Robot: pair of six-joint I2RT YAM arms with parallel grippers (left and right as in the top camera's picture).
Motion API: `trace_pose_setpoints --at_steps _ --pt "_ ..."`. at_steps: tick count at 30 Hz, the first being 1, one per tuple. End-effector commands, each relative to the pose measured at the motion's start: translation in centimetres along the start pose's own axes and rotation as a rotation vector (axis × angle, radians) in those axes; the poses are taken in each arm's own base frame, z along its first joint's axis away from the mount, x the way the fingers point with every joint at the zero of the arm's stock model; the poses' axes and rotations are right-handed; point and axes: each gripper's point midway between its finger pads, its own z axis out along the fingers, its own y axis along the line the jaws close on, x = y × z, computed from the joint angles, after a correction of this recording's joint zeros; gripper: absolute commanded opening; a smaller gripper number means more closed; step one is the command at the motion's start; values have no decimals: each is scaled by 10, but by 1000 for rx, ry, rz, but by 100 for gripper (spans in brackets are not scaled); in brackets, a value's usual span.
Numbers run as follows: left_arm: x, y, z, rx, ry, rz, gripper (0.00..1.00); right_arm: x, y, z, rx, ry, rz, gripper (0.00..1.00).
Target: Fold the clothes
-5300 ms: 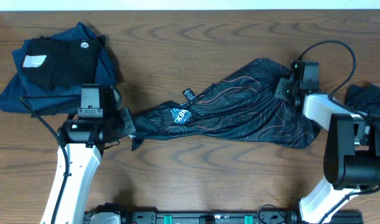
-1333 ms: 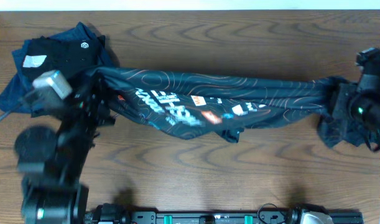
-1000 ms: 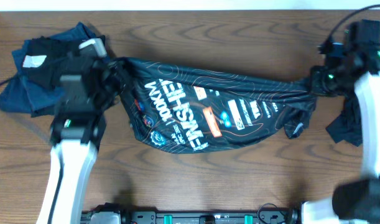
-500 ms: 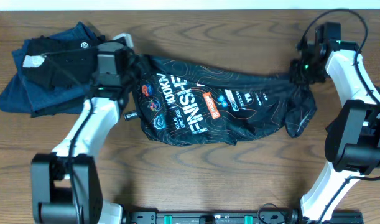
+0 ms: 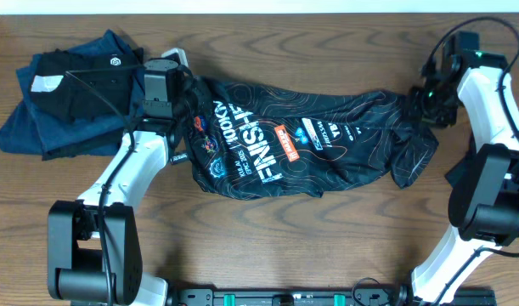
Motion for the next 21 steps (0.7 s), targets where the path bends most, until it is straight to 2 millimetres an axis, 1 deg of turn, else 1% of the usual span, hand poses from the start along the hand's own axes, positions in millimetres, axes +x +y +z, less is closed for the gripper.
trace_pose_setpoints --at_steps 1,4,6,10,14,17,21 --pt "0 4 -2 -27 8 11 6 18 -6 7 52 41 -55 43" --pt "5 6 -2 -32 32 7 6 17 -20 22 120 23 -39 42" --pt "7 5 -2 -27 39 6 6 14 -23 30 130 -3 -41 42" --pt "7 5 -2 -23 41 6 6 9 -24 43 128 -41 -44 41" --pt "7 5 -2 -23 41 6 6 7 -22 51 113 -63 -46 38" --pt "7 5 -2 -23 41 6 6 5 -16 55 76 -79 -49 37" --pt "7 5 -2 -23 41 6 6 2 -15 55 73 -94 -52 40"
